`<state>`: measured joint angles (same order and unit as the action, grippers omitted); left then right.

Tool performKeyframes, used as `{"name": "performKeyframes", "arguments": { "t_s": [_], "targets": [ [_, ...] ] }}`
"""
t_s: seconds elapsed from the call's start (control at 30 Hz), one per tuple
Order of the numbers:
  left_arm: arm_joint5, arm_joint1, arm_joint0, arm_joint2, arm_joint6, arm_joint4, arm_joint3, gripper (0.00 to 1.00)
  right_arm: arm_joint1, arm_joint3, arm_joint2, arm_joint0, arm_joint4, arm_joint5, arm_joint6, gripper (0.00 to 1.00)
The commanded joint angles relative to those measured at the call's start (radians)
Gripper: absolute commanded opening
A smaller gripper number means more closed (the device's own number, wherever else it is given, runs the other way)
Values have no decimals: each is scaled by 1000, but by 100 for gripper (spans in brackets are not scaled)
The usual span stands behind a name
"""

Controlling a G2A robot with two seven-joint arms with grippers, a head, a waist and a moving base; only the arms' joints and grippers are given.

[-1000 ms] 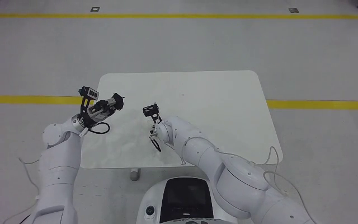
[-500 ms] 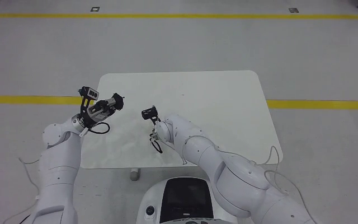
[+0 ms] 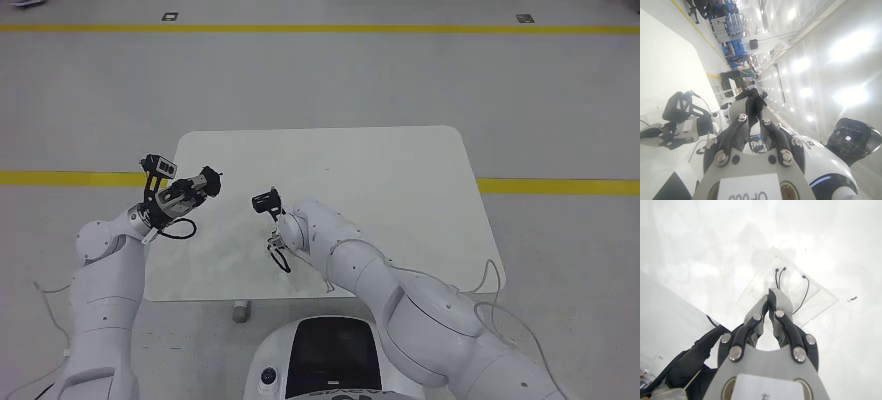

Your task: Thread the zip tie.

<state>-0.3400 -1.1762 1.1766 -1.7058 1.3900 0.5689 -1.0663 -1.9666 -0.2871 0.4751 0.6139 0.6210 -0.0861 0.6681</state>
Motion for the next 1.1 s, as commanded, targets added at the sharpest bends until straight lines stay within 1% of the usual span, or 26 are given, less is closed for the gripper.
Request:
{"name": "performKeyframes", "arguments": {
  "t_s": [0.0, 0.03, 0.07, 0.13, 0.23, 0.37, 0.63, 0.67, 0.77, 1.07],
  "targets": [
    [0, 0, 0, 0, 0, 0, 0, 0, 1, -4, 5, 1, 7, -27, -55, 9],
    [0, 0, 0, 0, 0, 0, 0, 0, 1, -7, 7, 6, 9, -35, -73, 21],
    [0, 0, 0, 0, 0, 0, 0, 0, 1, -9, 7, 8, 13, -32, -75, 22],
    [0, 0, 0, 0, 0, 0, 0, 0, 2, -12, 11, 10, 19, -39, -92, 29],
    [0, 0, 0, 0, 0, 0, 0, 0, 2, -14, 11, 14, 31, -46, -87, 33],
    [0, 0, 0, 0, 0, 0, 0, 0, 1, -19, 15, 18, 41, -46, -75, 32],
    [0, 0, 0, 0, 0, 0, 0, 0, 2, -26, 24, 21, 59, -35, -56, 24],
    [0, 0, 0, 0, 0, 0, 0, 0, 2, -27, 24, 22, 63, -35, -51, 21],
    [0, 0, 0, 0, 0, 0, 0, 0, 1, -24, 21, 25, 79, -47, -38, 16],
    [0, 0, 0, 0, 0, 0, 0, 0, -1, -28, 25, 36, 105, -61, -24, 13]
  ]
}}
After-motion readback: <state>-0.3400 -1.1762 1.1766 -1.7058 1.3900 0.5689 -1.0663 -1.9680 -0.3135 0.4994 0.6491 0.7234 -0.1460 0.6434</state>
